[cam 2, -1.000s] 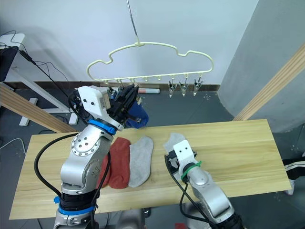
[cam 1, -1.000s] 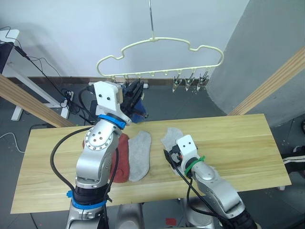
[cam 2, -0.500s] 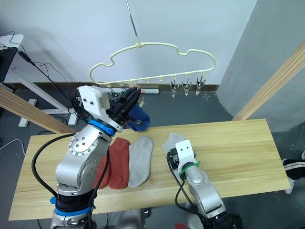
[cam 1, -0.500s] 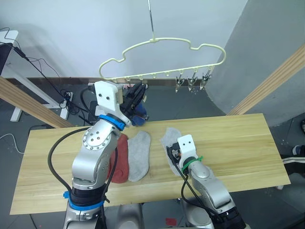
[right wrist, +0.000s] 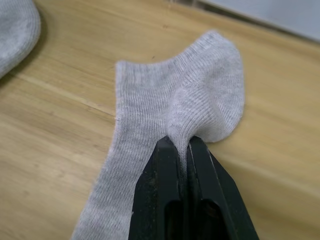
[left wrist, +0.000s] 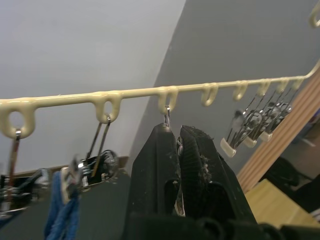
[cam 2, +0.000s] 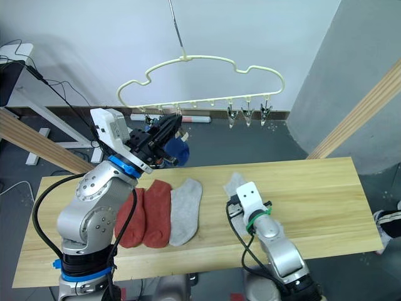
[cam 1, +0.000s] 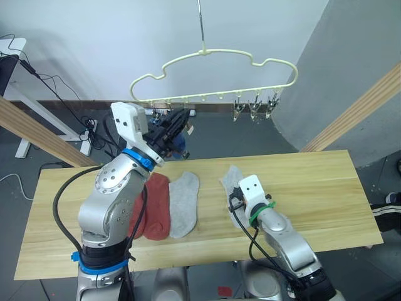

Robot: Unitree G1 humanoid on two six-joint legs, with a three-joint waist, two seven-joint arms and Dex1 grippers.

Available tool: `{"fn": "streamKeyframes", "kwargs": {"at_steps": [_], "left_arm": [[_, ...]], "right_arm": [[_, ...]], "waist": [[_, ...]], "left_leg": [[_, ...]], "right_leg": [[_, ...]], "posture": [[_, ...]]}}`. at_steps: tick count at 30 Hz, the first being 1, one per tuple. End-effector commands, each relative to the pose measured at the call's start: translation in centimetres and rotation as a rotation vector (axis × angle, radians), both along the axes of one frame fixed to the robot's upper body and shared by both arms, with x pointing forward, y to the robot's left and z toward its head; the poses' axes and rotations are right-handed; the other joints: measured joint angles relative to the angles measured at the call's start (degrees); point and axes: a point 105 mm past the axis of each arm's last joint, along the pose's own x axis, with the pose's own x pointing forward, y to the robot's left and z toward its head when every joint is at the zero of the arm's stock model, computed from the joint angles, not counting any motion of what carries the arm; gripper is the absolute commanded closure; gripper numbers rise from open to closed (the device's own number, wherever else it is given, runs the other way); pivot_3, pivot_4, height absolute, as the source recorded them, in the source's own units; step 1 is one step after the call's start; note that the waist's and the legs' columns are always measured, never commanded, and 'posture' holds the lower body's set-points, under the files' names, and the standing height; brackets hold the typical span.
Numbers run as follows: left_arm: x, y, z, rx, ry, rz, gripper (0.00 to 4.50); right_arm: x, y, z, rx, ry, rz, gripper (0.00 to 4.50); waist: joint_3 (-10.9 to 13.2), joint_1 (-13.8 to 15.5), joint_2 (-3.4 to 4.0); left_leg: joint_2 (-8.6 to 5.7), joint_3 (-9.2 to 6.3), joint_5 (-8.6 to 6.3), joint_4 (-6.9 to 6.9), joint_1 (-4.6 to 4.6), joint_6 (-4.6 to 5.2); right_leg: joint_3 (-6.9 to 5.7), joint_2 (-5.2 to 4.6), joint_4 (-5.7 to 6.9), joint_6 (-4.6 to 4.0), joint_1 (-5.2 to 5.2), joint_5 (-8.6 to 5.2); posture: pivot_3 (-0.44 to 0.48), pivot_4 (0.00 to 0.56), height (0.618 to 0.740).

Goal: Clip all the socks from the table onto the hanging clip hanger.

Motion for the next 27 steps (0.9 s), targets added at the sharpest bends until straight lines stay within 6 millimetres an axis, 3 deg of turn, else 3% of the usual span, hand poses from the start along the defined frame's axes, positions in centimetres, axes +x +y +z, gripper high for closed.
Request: {"fn": "streamKeyframes", "kwargs": {"at_steps": [1,3,9,17,27], "left_arm": [[-0.5,-0.1,1.4,-0.025,-0.034,-0.033,4.49],[-0.4,-0.2,1.5,-0.038,-0.022,-0.036,4.49],[-0.4,-0.4,1.7,-0.059,-0.002,-0.049,4.49],[-0.5,-0.5,2.0,-0.075,0.010,-0.062,4.49],[-0.4,-0.5,1.9,-0.080,0.019,-0.055,4.49]], "right_arm": [[0.3,1.1,5.0,0.001,-0.198,0.152,4.50],[0.5,1.7,7.3,-0.029,-0.302,0.250,4.50],[0.5,3.3,9.8,0.017,-0.396,0.352,4.50],[-1.3,5.8,11.2,0.137,-0.418,0.483,4.50],[-2.1,6.2,12.1,0.214,-0.429,0.514,4.50]], "waist": [[0.02,-0.23,0.01],[0.05,-0.33,0.01],[0.05,-0.08,0.01],[0.06,-0.04,0.01],[0.06,-0.04,0.02]], "left_leg": [[0.01,0.00,0.00,0.00,0.01,0.00],[0.03,0.01,0.00,-0.01,0.03,0.00],[0.02,0.00,0.00,-0.01,0.00,0.00],[0.01,-0.04,-0.01,-0.01,-0.01,0.00],[0.01,-0.04,-0.01,-0.01,-0.01,0.00]], "right_leg": [[0.00,0.01,0.00,0.03,0.00,-0.02],[0.01,0.05,0.03,0.06,-0.02,-0.03],[-0.01,0.03,0.02,-0.20,-0.01,0.12],[-0.05,-0.04,0.01,-0.21,-0.01,0.13],[-0.04,-0.03,0.02,-0.21,-0.01,0.13]], "posture": [[-0.241,0.389,0.740],[-0.241,0.389,0.740],[-0.247,0.389,0.740],[-0.243,0.392,0.740],[-0.245,0.393,0.740]]}}
